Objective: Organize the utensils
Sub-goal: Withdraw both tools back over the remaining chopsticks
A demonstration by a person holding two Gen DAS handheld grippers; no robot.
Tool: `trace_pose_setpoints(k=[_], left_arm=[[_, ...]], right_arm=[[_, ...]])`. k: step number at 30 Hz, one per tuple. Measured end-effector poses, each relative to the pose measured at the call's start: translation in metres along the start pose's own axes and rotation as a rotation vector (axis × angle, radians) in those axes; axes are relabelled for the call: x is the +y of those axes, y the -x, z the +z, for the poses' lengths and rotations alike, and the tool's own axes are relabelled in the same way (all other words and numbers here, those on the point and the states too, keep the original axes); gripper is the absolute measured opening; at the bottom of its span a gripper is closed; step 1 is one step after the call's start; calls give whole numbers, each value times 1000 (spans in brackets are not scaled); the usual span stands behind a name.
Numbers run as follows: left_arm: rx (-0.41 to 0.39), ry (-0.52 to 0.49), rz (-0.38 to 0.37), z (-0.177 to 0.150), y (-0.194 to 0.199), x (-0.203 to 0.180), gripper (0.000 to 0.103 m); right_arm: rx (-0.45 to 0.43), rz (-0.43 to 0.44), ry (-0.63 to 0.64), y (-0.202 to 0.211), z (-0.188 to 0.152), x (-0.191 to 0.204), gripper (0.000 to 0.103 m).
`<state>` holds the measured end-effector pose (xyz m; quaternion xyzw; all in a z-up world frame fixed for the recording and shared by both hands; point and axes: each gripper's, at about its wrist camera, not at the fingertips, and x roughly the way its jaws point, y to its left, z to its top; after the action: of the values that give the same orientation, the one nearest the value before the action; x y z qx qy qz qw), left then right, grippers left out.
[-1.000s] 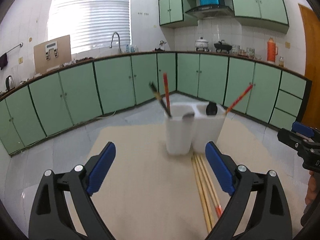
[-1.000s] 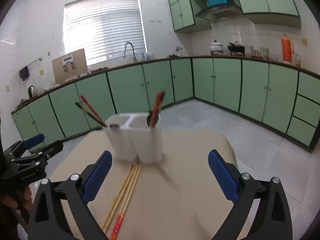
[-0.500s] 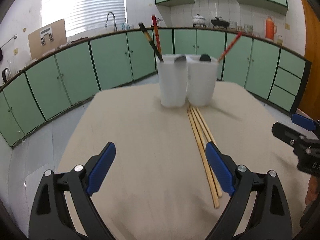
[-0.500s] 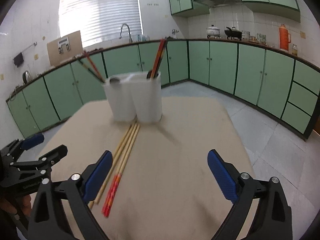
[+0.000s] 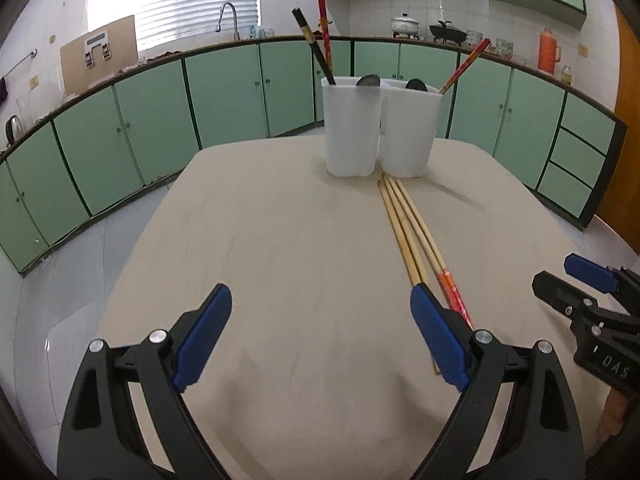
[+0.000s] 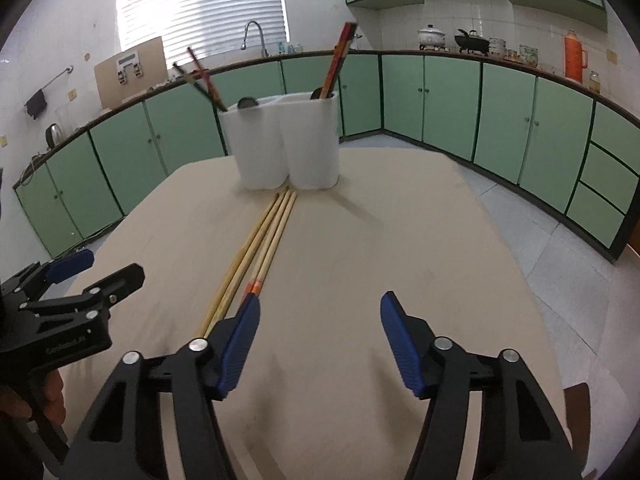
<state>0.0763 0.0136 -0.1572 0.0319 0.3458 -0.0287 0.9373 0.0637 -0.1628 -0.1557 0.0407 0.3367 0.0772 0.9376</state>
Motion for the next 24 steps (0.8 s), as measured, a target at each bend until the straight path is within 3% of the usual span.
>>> trace_pose_setpoints(k=[8, 24], left_arm=[[58, 21, 5, -11, -6, 8, 83], [95, 18, 3, -18, -13, 7, 81]], right_arm=[[53, 49, 45, -5, -11, 17, 38], [154, 114, 108, -16, -26, 39, 28]])
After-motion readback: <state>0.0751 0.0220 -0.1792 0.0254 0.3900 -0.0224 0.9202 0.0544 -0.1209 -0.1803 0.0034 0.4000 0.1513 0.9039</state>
